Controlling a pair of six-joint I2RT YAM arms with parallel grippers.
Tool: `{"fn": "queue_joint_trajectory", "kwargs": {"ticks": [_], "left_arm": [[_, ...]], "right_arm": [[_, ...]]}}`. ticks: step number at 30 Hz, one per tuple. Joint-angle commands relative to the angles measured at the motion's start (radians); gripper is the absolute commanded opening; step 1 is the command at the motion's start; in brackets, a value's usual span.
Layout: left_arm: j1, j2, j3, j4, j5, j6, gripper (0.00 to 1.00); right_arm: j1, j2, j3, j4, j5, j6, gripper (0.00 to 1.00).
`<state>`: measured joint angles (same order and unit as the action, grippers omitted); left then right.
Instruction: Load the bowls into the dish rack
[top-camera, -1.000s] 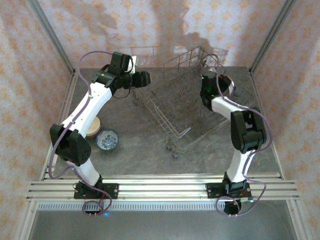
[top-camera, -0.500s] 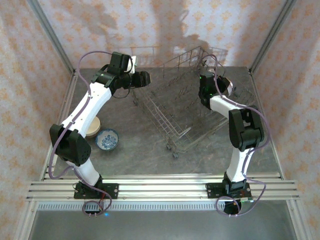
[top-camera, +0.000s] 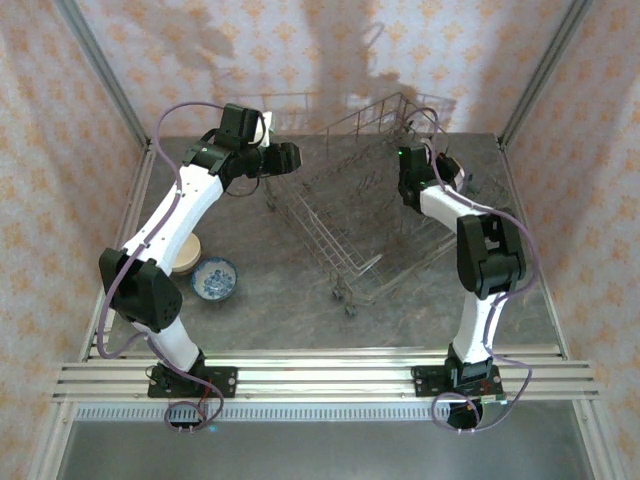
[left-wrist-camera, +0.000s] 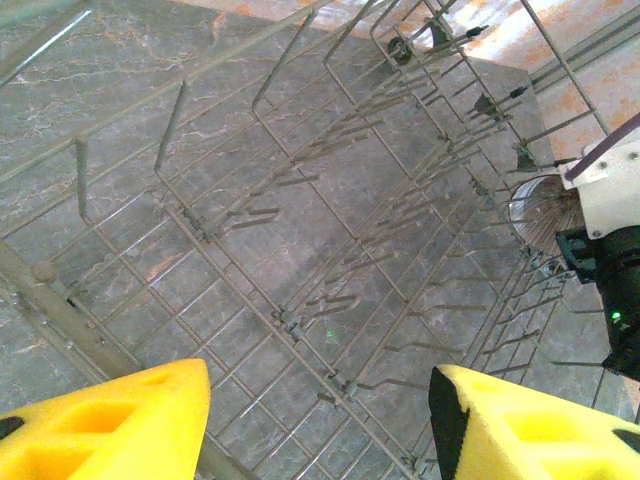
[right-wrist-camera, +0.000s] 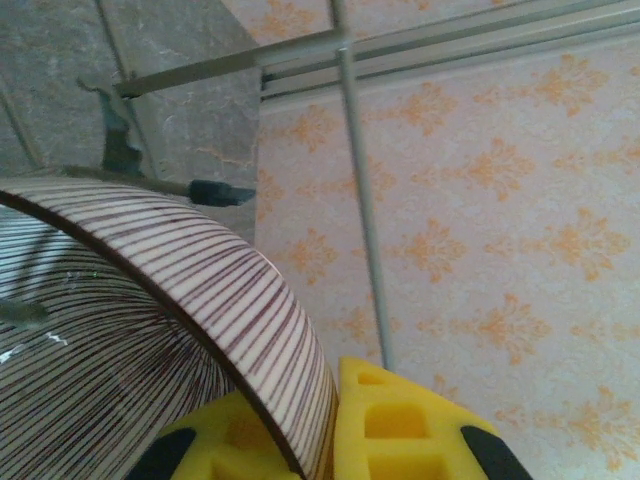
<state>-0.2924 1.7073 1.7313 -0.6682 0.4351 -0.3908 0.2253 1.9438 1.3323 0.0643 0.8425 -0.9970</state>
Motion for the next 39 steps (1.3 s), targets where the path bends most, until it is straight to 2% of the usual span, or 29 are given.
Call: {"fn": "queue_joint_trajectory", "kwargs": {"ticks": [1, 16, 19, 23, 25, 34, 39], "left_arm": [[0.004, -0.017, 0.024, -0.025, 0.011, 0.003, 0.6], [0.004, -0.006, 0.041, -0.041, 0.006, -0.01, 0.6], [0.004, -0.002, 0.05, -0.05, 0.002, -0.011, 0.6], [0.004, 0.002, 0.056, -0.063, -0.003, -0.019, 0.6], [0.004, -0.001, 0.055, -0.067, -0.007, -0.022, 0.6], [0.004, -0.029, 0.029, -0.073, -0.022, -0.054, 0.6], [0.005, -0.048, 0.022, -0.104, -0.057, -0.079, 0.61]], "right_arm": [[-0.024, 0.041, 0.013, -0.094, -0.002, 0.085, 0.0], [-0.055, 0.089, 0.088, -0.168, -0.009, 0.164, 0.0], [-0.058, 0.081, 0.1, -0.201, -0.026, 0.179, 0.09], [-0.058, 0.065, 0.113, -0.245, -0.046, 0.208, 0.37], [-0.058, 0.055, 0.119, -0.275, -0.07, 0.225, 0.44], [-0.053, -0.017, 0.121, -0.36, -0.18, 0.283, 0.59], [-0.039, -0.108, 0.067, -0.339, -0.284, 0.287, 0.67]]}}
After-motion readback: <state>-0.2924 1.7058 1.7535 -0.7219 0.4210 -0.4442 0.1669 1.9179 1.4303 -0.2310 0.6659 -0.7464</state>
